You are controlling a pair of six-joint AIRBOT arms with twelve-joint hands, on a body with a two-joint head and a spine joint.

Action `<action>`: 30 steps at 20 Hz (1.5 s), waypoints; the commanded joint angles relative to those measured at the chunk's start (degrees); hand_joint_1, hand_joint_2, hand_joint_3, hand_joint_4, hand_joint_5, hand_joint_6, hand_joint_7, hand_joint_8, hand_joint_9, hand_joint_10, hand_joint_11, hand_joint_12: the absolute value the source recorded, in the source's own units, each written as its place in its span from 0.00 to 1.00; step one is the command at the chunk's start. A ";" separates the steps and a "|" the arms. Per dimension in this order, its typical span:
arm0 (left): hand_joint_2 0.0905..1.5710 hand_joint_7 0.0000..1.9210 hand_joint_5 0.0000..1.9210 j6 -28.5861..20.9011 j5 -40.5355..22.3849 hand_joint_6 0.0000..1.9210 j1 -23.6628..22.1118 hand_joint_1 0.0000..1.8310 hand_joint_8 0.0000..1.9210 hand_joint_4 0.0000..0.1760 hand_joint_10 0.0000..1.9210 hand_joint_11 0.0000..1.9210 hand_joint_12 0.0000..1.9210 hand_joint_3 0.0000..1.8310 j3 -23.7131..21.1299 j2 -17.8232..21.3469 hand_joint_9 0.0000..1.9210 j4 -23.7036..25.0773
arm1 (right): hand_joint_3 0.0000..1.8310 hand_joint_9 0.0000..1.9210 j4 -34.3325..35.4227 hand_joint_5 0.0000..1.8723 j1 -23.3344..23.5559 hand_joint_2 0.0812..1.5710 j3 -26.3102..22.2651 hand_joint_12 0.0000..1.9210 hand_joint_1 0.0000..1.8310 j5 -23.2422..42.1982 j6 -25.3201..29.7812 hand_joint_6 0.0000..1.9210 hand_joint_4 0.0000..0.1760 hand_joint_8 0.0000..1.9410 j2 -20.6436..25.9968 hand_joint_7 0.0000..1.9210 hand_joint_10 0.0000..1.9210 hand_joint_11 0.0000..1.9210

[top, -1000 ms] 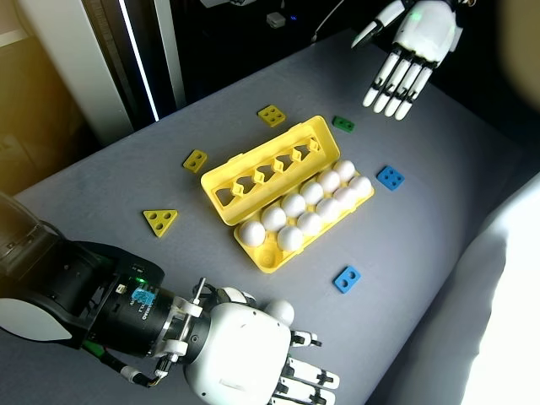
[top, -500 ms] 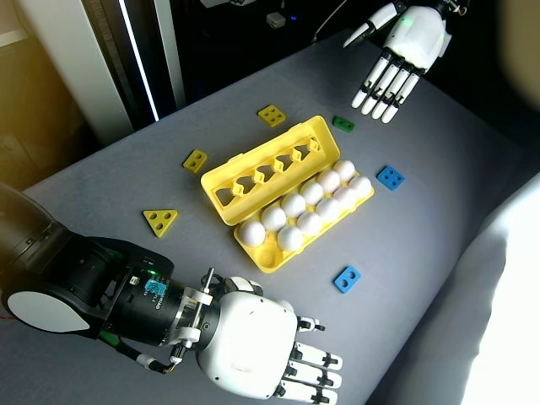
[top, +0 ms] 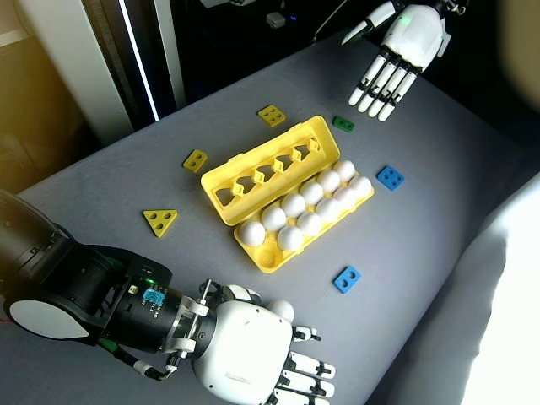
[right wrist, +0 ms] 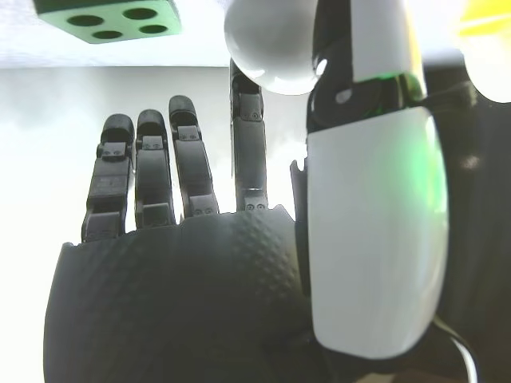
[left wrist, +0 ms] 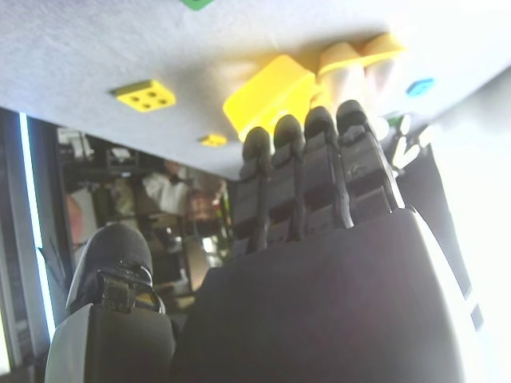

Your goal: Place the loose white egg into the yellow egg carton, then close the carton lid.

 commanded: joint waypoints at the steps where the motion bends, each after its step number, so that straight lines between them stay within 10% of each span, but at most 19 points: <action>1: 0.74 0.09 0.12 0.03 -2.94 0.01 -0.23 0.00 0.01 0.00 0.01 0.00 0.00 0.00 0.43 0.71 0.05 -3.71 | 0.01 0.00 1.35 0.31 0.08 0.57 0.46 0.00 0.50 5.60 0.44 0.00 0.90 0.00 0.67 0.04 0.00 0.00; 11: 0.74 0.09 0.11 0.52 -2.27 0.00 -0.36 0.00 0.00 0.00 0.00 0.00 0.00 0.00 0.02 0.71 0.04 -3.20 | 0.00 0.00 1.35 0.31 -0.14 0.56 0.46 0.00 0.51 5.61 0.48 0.01 0.77 0.00 0.62 0.03 0.00 0.00; 12: 0.74 0.09 0.11 0.52 -2.27 0.00 -0.36 0.00 0.00 0.00 0.00 0.00 0.00 0.00 0.03 0.71 0.05 -3.20 | 0.00 0.00 1.35 0.56 -0.15 0.62 0.46 0.00 0.57 5.61 0.48 0.27 0.95 0.00 0.62 0.06 0.00 0.00; 14: 0.74 0.10 0.12 0.52 -2.27 0.00 -0.37 0.00 0.01 0.00 0.00 0.00 0.00 0.00 0.02 0.71 0.05 -3.19 | 0.00 0.00 1.35 0.67 -0.15 0.62 0.46 0.00 0.62 5.64 0.48 0.26 0.22 0.00 0.62 0.09 0.00 0.00; 15: 0.74 0.09 0.12 0.52 -2.27 0.00 -0.37 0.00 0.00 0.00 0.00 0.00 0.00 0.00 0.02 0.71 0.05 -3.19 | 0.00 0.00 1.35 0.70 -0.15 0.61 0.46 0.00 0.63 5.64 0.48 0.22 0.00 0.00 0.62 0.10 0.00 0.00; 25: 0.74 0.09 0.12 0.52 -2.28 0.00 -0.80 0.00 0.00 0.00 0.00 0.00 0.00 0.00 -0.37 0.71 0.05 -2.57 | 0.00 0.00 -6.77 0.69 2.07 0.62 -0.61 0.00 0.64 5.96 12.05 0.23 0.00 0.00 1.61 0.09 0.00 0.00; 29: 0.75 0.08 0.11 0.53 -2.31 0.00 -0.97 0.00 0.00 0.00 0.00 0.00 0.00 0.00 -0.42 0.71 0.03 -2.51 | 0.00 0.00 -13.33 0.69 4.42 0.61 -4.34 0.00 0.62 6.81 13.93 0.23 0.16 0.00 3.65 0.08 0.00 0.00; 30: 0.75 0.08 0.11 0.53 -2.31 0.00 -1.03 0.00 0.00 0.00 0.00 0.00 0.00 0.00 -0.43 0.71 0.03 -2.42 | 0.00 0.00 -14.44 0.69 4.77 0.61 -4.70 0.00 0.63 6.86 15.09 0.23 0.01 0.00 3.83 0.08 0.00 0.00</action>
